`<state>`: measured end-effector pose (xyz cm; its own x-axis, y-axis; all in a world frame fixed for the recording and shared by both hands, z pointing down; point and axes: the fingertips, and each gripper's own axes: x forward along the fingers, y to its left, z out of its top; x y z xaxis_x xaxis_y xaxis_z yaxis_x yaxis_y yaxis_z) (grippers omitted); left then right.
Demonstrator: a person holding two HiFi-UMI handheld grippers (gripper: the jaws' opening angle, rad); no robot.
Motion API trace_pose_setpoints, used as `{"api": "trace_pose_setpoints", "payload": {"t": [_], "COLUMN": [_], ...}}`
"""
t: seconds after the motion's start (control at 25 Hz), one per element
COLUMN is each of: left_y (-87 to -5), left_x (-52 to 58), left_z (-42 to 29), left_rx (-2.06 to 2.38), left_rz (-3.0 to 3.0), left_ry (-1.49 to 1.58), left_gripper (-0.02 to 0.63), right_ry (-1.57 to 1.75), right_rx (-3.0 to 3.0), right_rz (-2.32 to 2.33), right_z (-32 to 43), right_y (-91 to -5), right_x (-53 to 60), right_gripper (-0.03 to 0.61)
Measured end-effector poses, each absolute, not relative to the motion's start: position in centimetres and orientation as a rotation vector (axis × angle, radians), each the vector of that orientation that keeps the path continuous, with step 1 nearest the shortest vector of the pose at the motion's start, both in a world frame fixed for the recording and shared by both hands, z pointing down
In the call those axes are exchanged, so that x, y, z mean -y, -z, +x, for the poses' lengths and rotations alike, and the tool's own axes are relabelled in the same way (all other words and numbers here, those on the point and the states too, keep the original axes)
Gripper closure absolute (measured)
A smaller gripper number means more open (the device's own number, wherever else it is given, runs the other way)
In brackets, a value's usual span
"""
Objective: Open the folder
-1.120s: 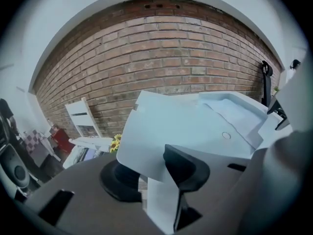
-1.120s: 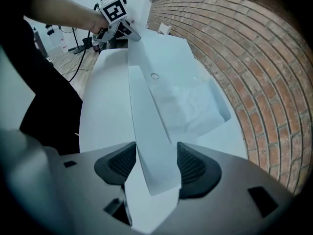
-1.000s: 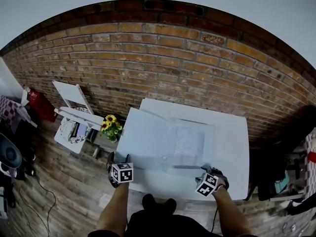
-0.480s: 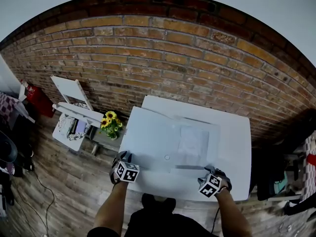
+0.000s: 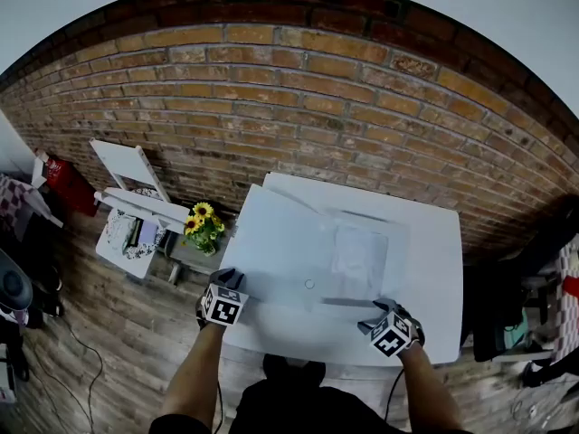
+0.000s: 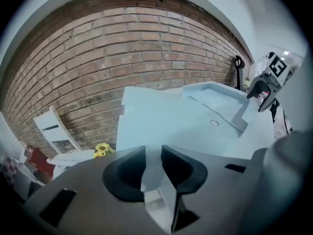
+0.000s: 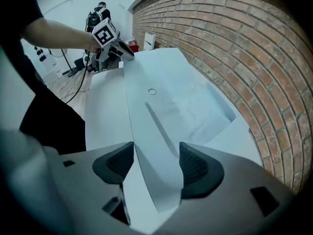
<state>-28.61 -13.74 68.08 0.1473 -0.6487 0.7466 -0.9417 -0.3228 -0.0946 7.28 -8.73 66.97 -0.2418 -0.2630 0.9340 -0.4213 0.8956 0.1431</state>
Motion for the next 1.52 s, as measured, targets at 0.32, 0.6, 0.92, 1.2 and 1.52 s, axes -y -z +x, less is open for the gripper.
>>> {"api": "trace_pose_setpoints", "payload": {"t": [0.32,0.6,0.92,1.2,1.52], "left_y": [-72.3,-71.6,-68.9,-66.2,-62.6], "left_x": [13.4,14.4,18.1,22.6,23.2], "left_z": [-28.8,-27.9,-20.7,-19.9,-19.0], "left_rx": [1.344,1.299,1.152,1.384,1.451], "left_rz": [1.984,2.035,2.141,2.007,2.059], "left_ry": [-1.094,-1.050,-1.071,-0.888,-0.778], "left_gripper": [0.477,0.507,0.307,0.307,0.322], "right_ry": [-0.206,-0.231,-0.125,-0.124,-0.160], "right_rx": [1.851,1.776,1.817,1.860,2.001], "right_rz": [0.572,0.615,0.509,0.288,0.219], "right_z": [6.0,6.7,5.9,4.7,3.3], "right_y": [-66.9,-68.5,-68.1,-68.6,-65.8], "right_x": [8.7,8.8,9.3,8.7,9.3], "right_gripper": [0.282,0.285,0.288,0.290,0.268]}}
